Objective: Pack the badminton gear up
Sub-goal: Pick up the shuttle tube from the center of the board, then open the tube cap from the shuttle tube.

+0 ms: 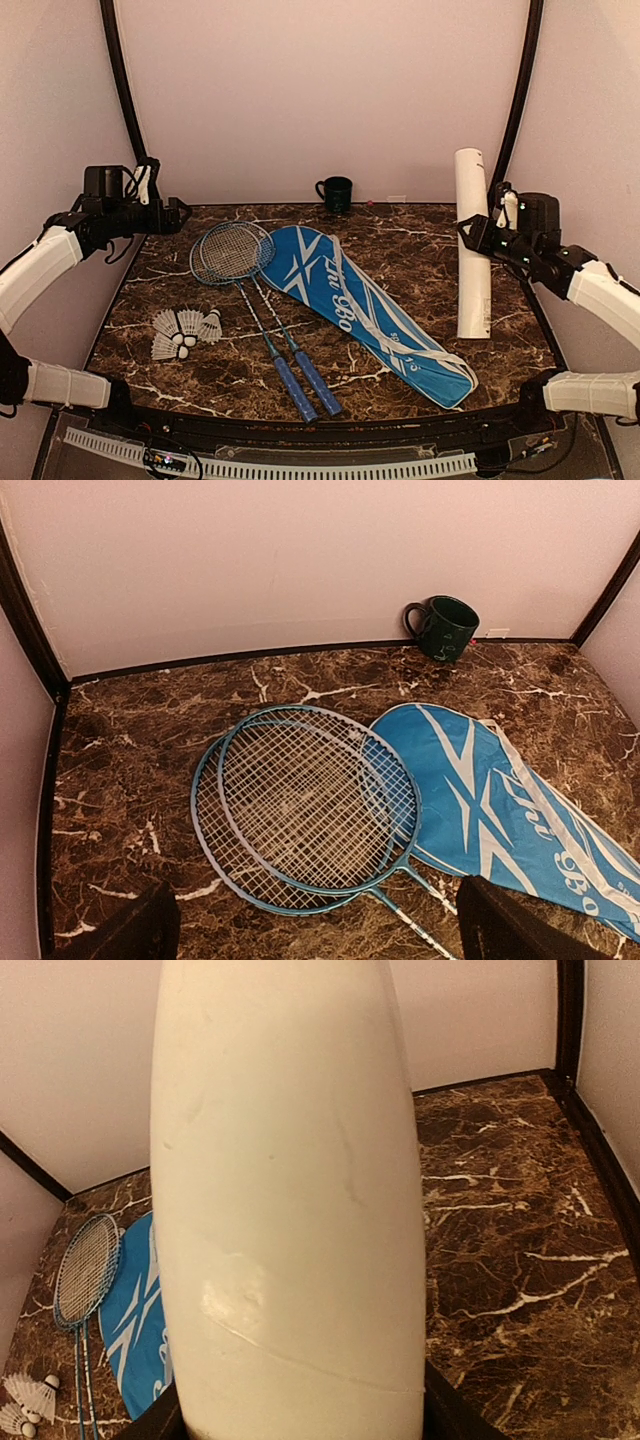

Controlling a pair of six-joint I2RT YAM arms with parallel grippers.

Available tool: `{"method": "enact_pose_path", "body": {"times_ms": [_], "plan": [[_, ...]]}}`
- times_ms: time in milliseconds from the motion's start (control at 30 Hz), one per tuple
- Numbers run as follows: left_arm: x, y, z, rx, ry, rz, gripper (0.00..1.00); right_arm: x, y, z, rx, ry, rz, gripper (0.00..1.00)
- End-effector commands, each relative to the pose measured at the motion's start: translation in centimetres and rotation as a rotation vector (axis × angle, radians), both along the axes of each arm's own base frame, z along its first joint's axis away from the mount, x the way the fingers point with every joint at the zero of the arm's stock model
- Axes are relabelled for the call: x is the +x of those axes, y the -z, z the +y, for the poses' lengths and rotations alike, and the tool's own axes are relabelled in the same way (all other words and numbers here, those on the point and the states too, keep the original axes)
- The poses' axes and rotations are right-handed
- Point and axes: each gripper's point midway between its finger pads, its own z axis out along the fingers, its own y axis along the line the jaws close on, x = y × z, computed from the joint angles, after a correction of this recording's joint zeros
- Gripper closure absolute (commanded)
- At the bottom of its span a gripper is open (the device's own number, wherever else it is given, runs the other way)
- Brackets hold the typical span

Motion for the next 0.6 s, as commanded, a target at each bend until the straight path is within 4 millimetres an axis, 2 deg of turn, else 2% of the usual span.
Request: {"method": "enact_pose_path", "body": {"times_ms": [0, 200, 333, 467, 567], "plan": [[-1.0, -0.9, -2.7, -0.077, 0.110, -0.016, 0.01, 0.4, -3.2, 4.0, 0.068, -0.127, -0.152, 0.42], [-3.1, -3.2, -9.0, -0.217, 0.347, -0.067, 0.01, 0.0, -4.2, 9.6, 0.059, -0.308, -0.250, 0.42], [-5.1, -5.7, -12.6, -0.270, 0.525, -0.123, 0.01, -0.7, -4.8, 13.4, 0.012, -0.420, -0.325, 0.42], [-6.2, -8.5, -14.0, -0.283, 0.635, -0.193, 0.01, -1.5, -4.6, 17.7, -0.034, -0.541, -0.359, 0.42], [-6.5, -9.2, -14.4, -0.262, 0.686, -0.202, 0.01, -2.3, -3.6, 20.6, -0.116, -0.614, -0.364, 0.43]]}}
